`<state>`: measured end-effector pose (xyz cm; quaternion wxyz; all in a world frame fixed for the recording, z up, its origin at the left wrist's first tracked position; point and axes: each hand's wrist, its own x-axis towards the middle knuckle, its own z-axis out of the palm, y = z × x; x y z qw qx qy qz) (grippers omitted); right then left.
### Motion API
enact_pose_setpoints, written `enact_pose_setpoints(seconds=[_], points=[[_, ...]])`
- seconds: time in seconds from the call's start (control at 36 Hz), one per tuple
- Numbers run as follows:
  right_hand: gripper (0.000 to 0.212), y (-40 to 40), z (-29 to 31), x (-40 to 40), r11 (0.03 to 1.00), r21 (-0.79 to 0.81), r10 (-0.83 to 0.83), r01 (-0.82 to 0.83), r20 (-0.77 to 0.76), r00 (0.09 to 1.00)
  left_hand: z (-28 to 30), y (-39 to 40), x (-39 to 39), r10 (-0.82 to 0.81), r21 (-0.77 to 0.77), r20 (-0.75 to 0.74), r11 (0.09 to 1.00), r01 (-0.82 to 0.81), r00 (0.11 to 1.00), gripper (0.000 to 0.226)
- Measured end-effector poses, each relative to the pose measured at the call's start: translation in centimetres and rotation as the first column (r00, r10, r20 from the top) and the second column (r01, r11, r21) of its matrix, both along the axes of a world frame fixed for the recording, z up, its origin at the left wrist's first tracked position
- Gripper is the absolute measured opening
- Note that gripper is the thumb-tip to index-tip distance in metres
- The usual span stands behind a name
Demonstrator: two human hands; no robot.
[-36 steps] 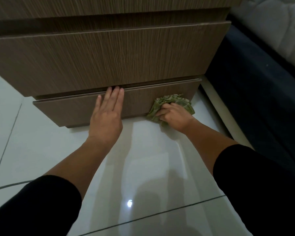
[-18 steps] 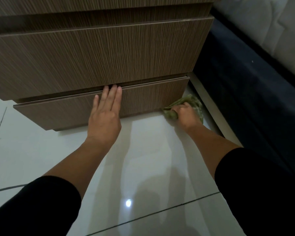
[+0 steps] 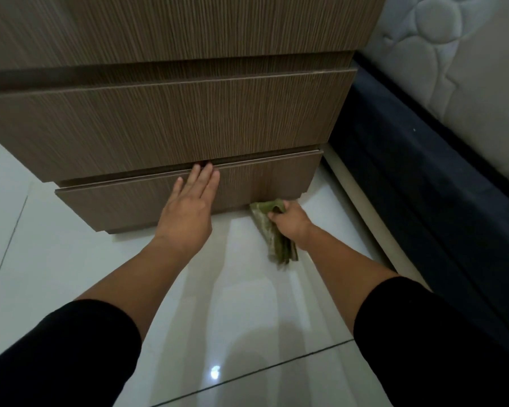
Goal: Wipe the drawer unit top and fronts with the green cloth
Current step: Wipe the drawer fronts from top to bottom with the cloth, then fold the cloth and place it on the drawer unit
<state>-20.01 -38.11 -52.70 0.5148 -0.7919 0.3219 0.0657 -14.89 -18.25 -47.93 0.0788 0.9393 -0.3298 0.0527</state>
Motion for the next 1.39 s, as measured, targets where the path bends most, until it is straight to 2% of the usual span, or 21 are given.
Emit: enact_pose_setpoints(seconds=[0.11, 0.19, 0.28, 0.33, 0.39, 0.5, 0.58, 0.67, 0.78, 0.92, 1.11, 1.17, 1.28, 1.33, 1.39], points=[[0.011, 2.6, 2.9, 0.2, 0.957, 0.204, 0.209, -0.205, -0.001, 0.978, 1.6, 1.9, -0.2, -0.091, -0.038, -0.161, 0.996, 0.086, 0.983, 0.063], [0.014, 4.1, 5.5, 0.4, 0.879, 0.366, 0.309, -0.307, 0.055, 0.949, 3.2, 3.6, -0.6, -0.098, -0.07, -0.344, 0.994, 0.078, 0.934, 0.068], [0.015, 5.3, 8.2, 0.4, 0.81, 0.448, 0.385, -0.378, 0.081, 0.92, 4.2, 5.3, -0.7, -0.084, -0.116, -0.402, 0.992, 0.04, 0.912, 0.084], [0.014, 5.9, 9.7, 0.4, 0.791, 0.458, 0.415, -0.405, 0.085, 0.906, 5.2, 6.3, -0.9, -0.045, -0.159, -0.463, 0.987, -0.034, 0.885, 0.086], [0.014, 6.8, 11.4, 0.3, 0.79, 0.437, 0.44, -0.431, 0.086, 0.894, 6.5, 7.6, -1.3, -0.012, -0.179, -0.477, 0.98, -0.084, 0.879, 0.076], [0.015, 8.0, 14.5, 0.3, 0.783, 0.394, 0.499, -0.481, 0.065, 0.864, 8.6, 9.8, -1.8, 0.04, -0.172, -0.427, 0.977, -0.125, 0.903, 0.037], [0.016, 9.2, 17.3, 0.2, 0.774, 0.39, 0.508, -0.499, 0.088, 0.857, 10.4, 11.3, -2.2, 0.045, -0.255, -0.432, 0.952, -0.17, 0.901, 0.014], [0.015, 10.4, 19.8, 0.2, 0.785, 0.319, 0.524, -0.531, 0.115, 0.844, 12.3, 12.3, -2.7, 0.042, -0.35, -0.413, 0.915, -0.201, 0.91, 0.004], [0.017, 11.8, 23.3, 0.5, 0.781, 0.227, 0.571, -0.583, 0.12, 0.812, 15.2, 13.6, -3.0, 0.053, -0.463, -0.4, 0.85, -0.252, 0.915, 0.005], [0.015, 13.0, 28.1, 0.7, 0.777, 0.1, 0.612, -0.621, 0.11, 0.783, 19.9, 15.1, -2.9, 0.006, -0.574, -0.462, 0.76, -0.304, 0.887, 0.005], [0.016, 13.6, 38.0, 0.8, 0.749, -0.058, 0.661, -0.66, 0.139, 0.737, 28.9, 16.7, -2.2, -0.016, -0.653, -0.352, 0.721, -0.233, 0.936, 0.004], [0.012, 13.9, 41.3, 0.8, 0.733, -0.162, 0.68, -0.661, 0.137, 0.72, 31.6, 16.9, -1.9, -0.011, -0.673, -0.304, 0.71, -0.207, 0.952, 0.002], [0.011, 14.8, 47.9, 1.0, 0.718, -0.367, 0.673, -0.591, 0.147, 0.725, 37.7, 17.1, -1.2, 0.004, -0.73, -0.208, 0.665, -0.158, 0.978, 0.011], [0.006, 15.0, 50.4, 1.4, 0.738, -0.436, 0.641, -0.516, 0.211, 0.738, 40.3, 17.0, -0.7, 0.028, -0.755, -0.16, 0.641, -0.141, 0.987, 0.015], [0.012, 15.1, 52.4, 2.1, 0.771, -0.469, 0.603, -0.431, 0.32, 0.731, 42.8, 16.8, -0.1, 0.066, -0.766, -0.094, 0.633, -0.114, 0.993, 0.011]])
